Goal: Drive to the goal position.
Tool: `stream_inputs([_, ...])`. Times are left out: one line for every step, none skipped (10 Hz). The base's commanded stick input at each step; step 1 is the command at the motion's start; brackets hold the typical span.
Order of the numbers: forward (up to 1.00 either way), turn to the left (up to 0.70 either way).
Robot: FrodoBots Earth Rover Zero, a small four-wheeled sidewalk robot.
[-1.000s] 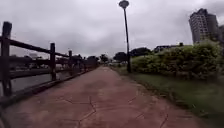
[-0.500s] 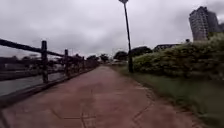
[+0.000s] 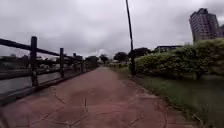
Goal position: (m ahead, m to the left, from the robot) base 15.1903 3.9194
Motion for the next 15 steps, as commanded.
stream_inputs([1.00,0.00])
stream_inputs([1.00,0.00])
stream_inputs([1.00,0.00])
stream_inputs([1.00,0.00])
stream_inputs([1.00,0.00])
stream_inputs([1.00,0.00])
stream_inputs([1.00,0.00])
stream_inputs([1.00,0.00])
stream_inputs([1.00,0.00])
stream_inputs([1.00,0.00])
stream_inputs([1.00,0.00])
stream_inputs([1.00,0.00])
stream_inputs([1.00,0.00])
stream_inputs([1.00,0.00])
stream_inputs([1.00,0.00])
